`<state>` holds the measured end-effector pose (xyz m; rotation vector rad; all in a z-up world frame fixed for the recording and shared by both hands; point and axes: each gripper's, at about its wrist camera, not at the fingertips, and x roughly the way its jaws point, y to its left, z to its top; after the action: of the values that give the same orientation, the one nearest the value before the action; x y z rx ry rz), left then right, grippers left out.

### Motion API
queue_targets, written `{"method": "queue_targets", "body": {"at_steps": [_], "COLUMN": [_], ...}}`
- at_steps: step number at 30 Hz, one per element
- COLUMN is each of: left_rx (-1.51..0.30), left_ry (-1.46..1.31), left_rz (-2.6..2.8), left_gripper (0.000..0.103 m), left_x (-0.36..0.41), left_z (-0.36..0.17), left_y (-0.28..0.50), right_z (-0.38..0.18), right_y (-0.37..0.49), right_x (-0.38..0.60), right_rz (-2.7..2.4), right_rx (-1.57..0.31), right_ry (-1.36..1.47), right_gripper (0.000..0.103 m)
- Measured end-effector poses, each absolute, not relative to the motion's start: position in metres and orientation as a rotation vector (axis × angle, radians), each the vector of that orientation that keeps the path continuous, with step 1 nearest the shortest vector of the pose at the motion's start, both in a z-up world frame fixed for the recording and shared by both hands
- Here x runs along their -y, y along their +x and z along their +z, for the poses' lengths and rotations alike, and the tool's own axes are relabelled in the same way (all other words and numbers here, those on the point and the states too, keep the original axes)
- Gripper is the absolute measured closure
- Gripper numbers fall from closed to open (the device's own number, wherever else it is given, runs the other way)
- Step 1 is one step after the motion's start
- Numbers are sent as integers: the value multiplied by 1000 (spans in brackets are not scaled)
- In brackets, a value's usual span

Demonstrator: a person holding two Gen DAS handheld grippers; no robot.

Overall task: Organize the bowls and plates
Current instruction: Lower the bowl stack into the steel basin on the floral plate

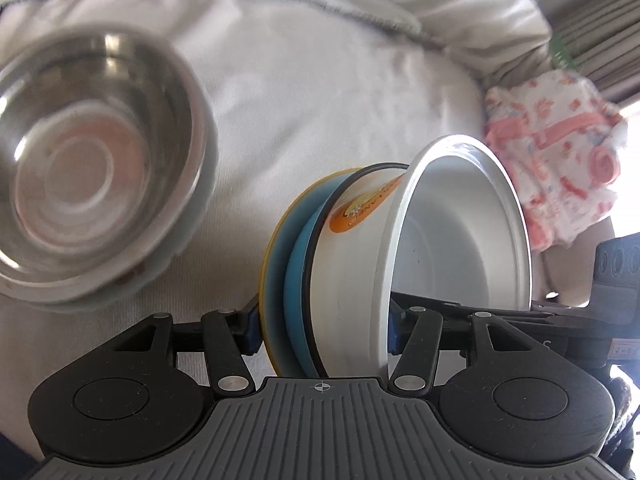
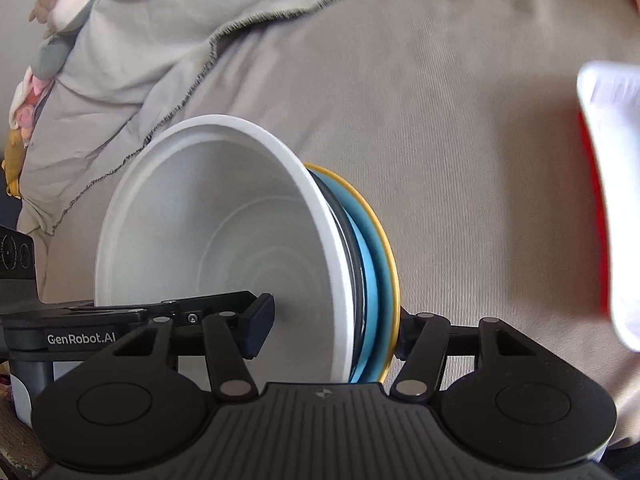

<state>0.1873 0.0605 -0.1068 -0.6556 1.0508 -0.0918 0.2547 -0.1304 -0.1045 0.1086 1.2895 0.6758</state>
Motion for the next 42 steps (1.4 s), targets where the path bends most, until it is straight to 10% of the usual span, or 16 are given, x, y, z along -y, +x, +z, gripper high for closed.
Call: {"method": "queue_targets", "body": {"at_steps": [9,20,42], "left_rx": [-824,-836,-718], "left_ry": [-645,-772,-742], "left_rz": [-2,157,159], "left_gripper": [44,45,50], "left_x": [-141,-229,-229], "left_z": [-43,-122,-118], "left_y": [142,133,119], "right_z": [-25,-98,-53], "right_y": [255,272,255], "right_x": [40,-91,-104], "right_rz": [844,846,721], "right_rx": [-1103,-1311,-1158], "right_ry": [8,-92,-274], "right_gripper": [43,44,44]}}
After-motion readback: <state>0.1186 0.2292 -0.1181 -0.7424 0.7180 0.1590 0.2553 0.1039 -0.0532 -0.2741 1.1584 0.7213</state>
